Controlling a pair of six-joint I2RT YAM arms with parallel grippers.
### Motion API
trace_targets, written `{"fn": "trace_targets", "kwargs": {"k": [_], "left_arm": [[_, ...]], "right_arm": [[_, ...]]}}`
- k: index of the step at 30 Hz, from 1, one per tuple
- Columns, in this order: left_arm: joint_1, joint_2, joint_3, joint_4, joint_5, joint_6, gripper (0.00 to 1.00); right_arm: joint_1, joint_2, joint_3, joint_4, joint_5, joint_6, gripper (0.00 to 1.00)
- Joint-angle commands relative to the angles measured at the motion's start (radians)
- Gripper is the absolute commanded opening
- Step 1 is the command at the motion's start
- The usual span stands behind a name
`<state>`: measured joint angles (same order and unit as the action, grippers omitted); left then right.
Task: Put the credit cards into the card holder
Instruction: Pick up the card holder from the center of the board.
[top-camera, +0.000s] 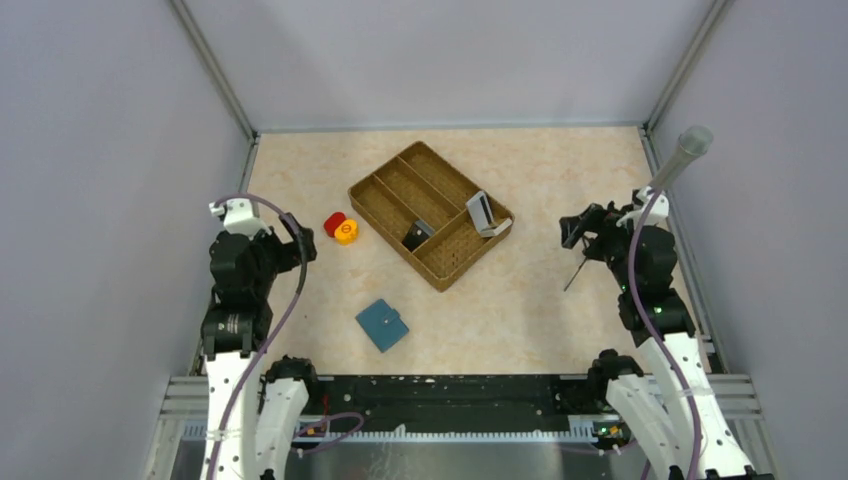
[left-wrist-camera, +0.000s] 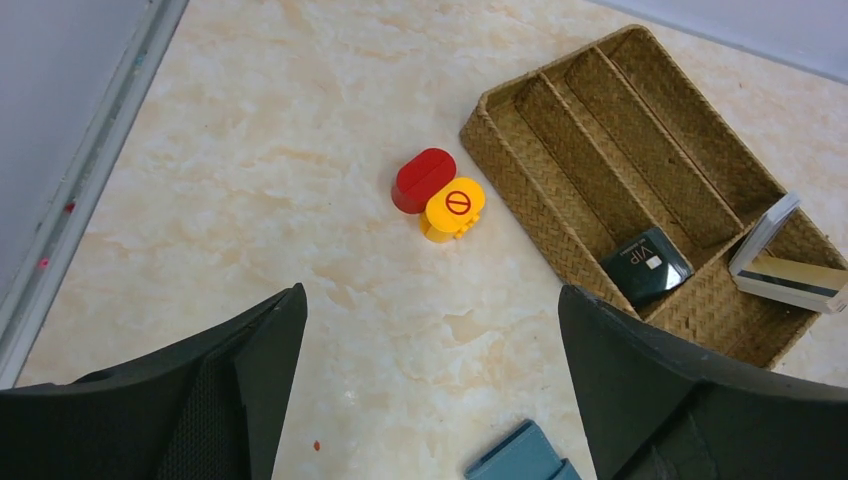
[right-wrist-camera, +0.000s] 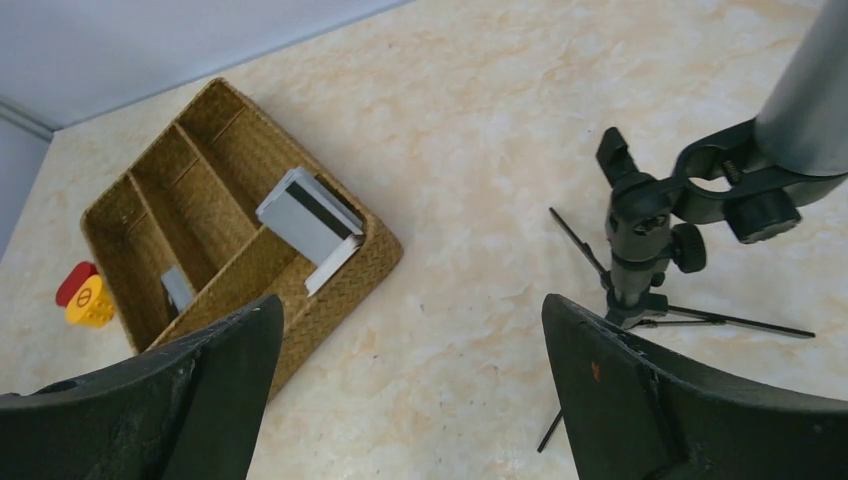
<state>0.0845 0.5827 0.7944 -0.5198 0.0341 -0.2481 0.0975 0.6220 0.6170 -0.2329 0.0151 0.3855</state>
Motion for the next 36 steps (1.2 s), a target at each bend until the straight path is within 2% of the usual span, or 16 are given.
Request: {"fn": "trace_targets", "kwargs": {"k": [1, 4, 7, 9, 14, 16, 21, 24, 26, 31, 36], "left_arm": [[0.004, 0.029, 0.000, 0.014, 0.048, -0.040, 0.99], [0.004, 0.089, -0.026, -0.024, 0.045, -0.102, 0.99], [-0.003, 0.173, -0.048, -0.045, 0.225, -0.144, 0.99], [-0.048, 0.190, -0.093, -0.004, 0.266, -0.204, 0.99], [-0.357, 0.163, -0.239, 0.110, 0.150, -0.395, 0.99], [-0.412, 0.160, -0.303, 0.153, 0.141, -0.465, 0.99], [-0.422, 0.120, -0.456, 0.222, 0.164, -0.619, 0.99], [-0.421, 0.063, -0.504, 0.204, 0.128, -0.659, 0.99], [-0.421, 0.031, -0.533, 0.206, 0.118, -0.678, 0.99], [-0.421, 0.049, -0.597, 0.253, 0.167, -0.736, 0.89], [-0.421, 0.058, -0.543, 0.125, 0.102, -0.695, 0.93]], "right_arm": [[-0.005, -0.004, 0.022, 0.057, -0.160, -0.025, 0.99], [-0.002, 0.024, 0.008, 0.090, -0.256, -0.018, 0.99], [0.038, 0.067, 0.017, 0.097, -0.327, -0.011, 0.98], [0.106, 0.093, 0.029, 0.095, -0.333, -0.012, 0.96], [0.390, 0.156, 0.045, 0.107, -0.237, 0.030, 0.86], [0.530, 0.194, 0.041, 0.117, -0.192, 0.056, 0.81], [0.798, 0.277, 0.014, 0.173, -0.054, 0.114, 0.73], [0.903, 0.364, 0.007, 0.254, -0.026, 0.143, 0.69], [0.941, 0.431, 0.008, 0.318, -0.028, 0.164, 0.67], [0.956, 0.606, -0.008, 0.527, -0.093, 0.229, 0.61], [0.983, 0.769, 0.041, 0.587, -0.113, 0.221, 0.56]]}}
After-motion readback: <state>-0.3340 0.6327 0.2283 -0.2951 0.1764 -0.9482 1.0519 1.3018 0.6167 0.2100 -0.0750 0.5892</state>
